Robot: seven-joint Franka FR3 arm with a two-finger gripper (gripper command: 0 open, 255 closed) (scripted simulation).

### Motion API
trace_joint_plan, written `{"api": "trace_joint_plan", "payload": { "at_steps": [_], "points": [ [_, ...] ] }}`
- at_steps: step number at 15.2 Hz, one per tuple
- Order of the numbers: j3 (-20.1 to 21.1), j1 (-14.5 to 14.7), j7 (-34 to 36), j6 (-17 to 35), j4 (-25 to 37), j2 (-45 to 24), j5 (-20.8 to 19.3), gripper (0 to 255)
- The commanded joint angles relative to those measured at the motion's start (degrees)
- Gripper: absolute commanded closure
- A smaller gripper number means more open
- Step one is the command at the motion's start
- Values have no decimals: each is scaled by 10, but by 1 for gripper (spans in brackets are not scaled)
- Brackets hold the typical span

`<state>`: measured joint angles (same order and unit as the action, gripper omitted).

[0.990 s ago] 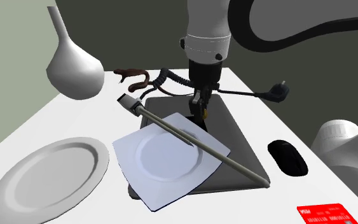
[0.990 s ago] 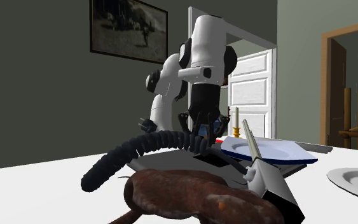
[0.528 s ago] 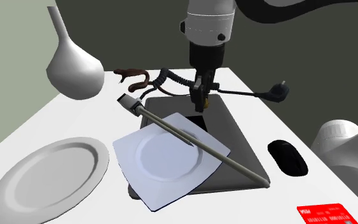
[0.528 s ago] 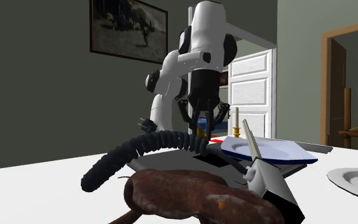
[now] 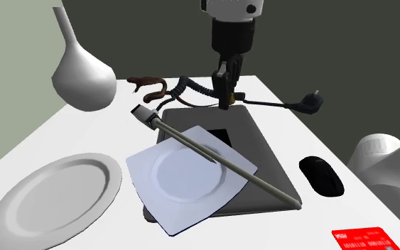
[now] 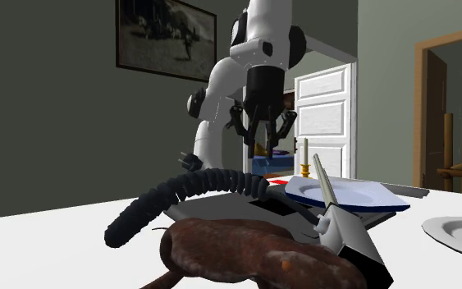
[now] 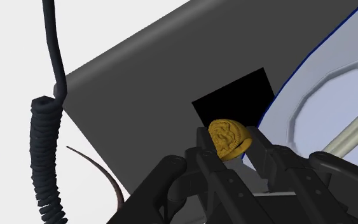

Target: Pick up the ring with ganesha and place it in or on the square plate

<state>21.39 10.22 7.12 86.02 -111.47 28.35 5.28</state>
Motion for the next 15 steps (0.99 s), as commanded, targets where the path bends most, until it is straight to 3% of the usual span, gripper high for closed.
{"api": "trace_joint_plan", "payload": {
  "at_steps": [1, 8, 14, 15],
  "points": [
    [-1, -1, 0, -14, 18, -5, -2, 255],
    [80, 8, 96, -22, 97, -76, -1, 255],
    [174, 21, 211, -34, 205, -184, -39, 255],
    [172, 22, 210, -26, 193, -180, -37, 255]
  ]
}}
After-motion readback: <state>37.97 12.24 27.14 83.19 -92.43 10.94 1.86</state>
